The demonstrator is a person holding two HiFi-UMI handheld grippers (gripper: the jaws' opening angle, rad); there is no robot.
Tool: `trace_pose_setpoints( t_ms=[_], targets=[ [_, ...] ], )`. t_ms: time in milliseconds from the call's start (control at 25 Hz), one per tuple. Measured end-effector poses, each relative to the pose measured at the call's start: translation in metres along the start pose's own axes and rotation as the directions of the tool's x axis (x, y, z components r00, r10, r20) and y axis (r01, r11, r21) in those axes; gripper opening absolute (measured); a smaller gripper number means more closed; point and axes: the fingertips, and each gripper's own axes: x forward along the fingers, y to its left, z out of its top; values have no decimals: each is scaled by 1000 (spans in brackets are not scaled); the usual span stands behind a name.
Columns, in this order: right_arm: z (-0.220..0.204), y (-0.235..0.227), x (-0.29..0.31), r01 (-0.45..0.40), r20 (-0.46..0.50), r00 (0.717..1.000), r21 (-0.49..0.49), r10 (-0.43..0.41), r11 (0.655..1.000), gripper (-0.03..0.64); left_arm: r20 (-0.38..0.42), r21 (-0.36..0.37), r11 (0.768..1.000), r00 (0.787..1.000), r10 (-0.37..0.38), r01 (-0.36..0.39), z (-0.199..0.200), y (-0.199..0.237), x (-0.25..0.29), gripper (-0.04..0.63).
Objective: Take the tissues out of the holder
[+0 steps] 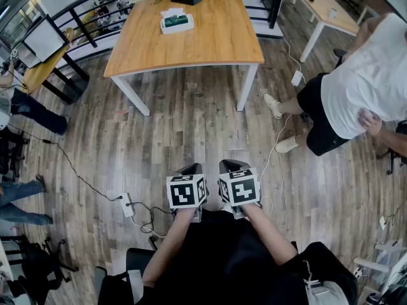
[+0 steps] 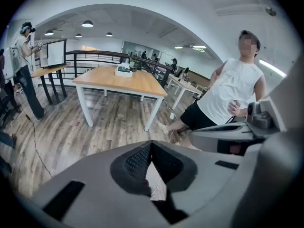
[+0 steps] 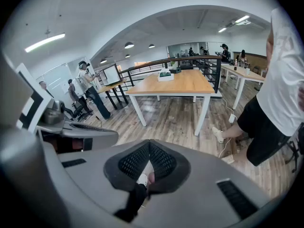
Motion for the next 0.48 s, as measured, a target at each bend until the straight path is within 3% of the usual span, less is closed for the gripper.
trace_pose_setpoints(
  t_ms=[480],
  targets=[
    [-20,-31,-17,19,2,1000,33,-19,999,11,-41,53,998,999,-26,28,-18,-42,18,8]
  ],
)
